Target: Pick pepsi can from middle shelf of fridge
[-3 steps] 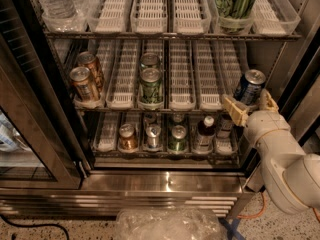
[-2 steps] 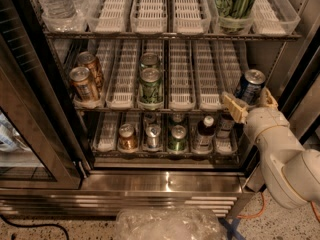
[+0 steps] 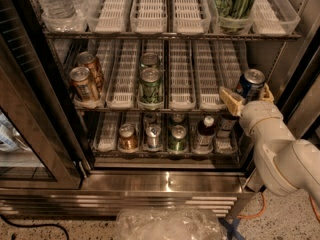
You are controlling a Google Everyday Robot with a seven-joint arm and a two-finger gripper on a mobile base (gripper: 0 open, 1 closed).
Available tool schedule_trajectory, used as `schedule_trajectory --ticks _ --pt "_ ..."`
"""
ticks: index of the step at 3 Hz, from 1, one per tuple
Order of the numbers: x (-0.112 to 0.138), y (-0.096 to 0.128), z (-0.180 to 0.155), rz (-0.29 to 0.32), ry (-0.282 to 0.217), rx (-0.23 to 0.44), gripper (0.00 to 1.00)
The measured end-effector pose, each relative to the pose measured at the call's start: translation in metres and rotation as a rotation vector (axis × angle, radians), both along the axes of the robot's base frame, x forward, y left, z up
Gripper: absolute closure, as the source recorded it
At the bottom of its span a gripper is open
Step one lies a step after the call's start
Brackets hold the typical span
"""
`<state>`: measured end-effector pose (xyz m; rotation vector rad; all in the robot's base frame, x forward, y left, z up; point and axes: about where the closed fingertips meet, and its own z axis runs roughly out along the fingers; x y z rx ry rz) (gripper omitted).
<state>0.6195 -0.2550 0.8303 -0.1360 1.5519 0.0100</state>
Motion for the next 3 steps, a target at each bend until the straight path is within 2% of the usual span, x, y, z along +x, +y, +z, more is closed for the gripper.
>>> schedule_trajectory --ticks 1,3 --pt "0.0042 0.0032 0.0018 0.001 -0.016 0.002 0.42" --pt "0.0042 0.0033 0.0018 0.001 -0.016 0.002 0.89"
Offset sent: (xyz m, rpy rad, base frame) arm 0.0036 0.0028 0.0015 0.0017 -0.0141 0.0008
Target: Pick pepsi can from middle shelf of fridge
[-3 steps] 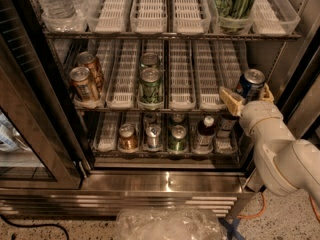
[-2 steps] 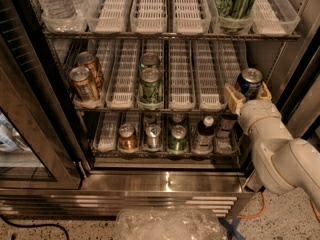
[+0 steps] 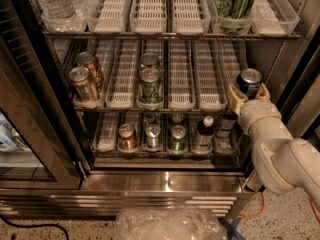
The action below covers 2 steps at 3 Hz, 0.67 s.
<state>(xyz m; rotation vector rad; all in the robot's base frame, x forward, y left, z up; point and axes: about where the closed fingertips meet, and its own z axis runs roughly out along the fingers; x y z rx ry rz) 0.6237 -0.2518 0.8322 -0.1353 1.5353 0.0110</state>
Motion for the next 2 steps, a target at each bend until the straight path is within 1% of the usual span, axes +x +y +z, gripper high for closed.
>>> schedule_trajectory --ticks 1,2 --pt "0.003 0.000 0.006 0.015 0.003 -0.010 1.00" --pt "0.006 -0.012 0.029 0.053 0.002 -0.056 1.00"
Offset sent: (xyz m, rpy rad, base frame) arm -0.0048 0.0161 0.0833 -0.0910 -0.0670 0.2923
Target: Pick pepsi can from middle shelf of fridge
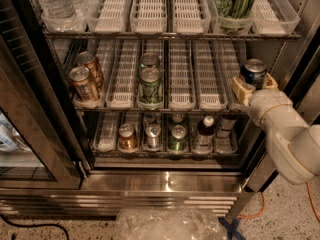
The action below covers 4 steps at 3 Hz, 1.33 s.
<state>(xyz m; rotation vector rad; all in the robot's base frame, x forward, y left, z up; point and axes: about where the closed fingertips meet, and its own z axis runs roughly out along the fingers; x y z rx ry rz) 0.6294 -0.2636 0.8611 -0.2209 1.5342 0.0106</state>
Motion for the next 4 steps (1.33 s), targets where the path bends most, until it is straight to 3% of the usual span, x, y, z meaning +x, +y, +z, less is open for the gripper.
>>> schedule_trajectory --ticks 1,2,3,4 --pt "-0.007 0.007 0.036 0.096 -0.045 -0.015 1.00" --pt "-0.016 0.036 0.050 0.222 -0.034 -0.035 1.00" --pt "-0.025 0.054 0.039 0.349 0.018 -0.045 1.00" --pt "-0.050 0.053 0.017 0.460 0.069 -0.026 1.00"
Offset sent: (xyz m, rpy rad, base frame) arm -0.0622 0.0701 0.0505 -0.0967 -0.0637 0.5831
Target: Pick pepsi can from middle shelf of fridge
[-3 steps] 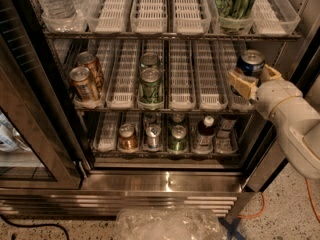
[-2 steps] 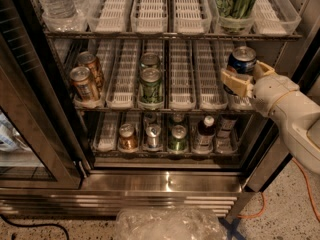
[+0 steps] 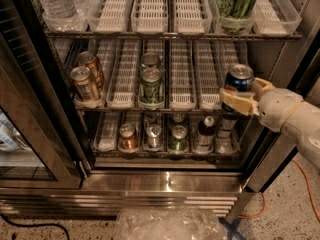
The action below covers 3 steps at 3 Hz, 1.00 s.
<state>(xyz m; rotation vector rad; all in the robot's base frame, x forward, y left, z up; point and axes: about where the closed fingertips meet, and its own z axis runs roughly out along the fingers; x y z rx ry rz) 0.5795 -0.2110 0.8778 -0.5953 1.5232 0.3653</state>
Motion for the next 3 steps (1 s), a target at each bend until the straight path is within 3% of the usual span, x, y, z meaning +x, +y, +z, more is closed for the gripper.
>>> schedule_trajectory --ticks 1,2,3 --pt "-0.011 0.016 0.005 0.075 -0.011 0.014 1.00" --pt "-0.011 0.016 0.005 0.076 -0.011 0.014 1.00" --pt "-0.019 0.033 0.011 0.135 -0.013 0.031 1.00"
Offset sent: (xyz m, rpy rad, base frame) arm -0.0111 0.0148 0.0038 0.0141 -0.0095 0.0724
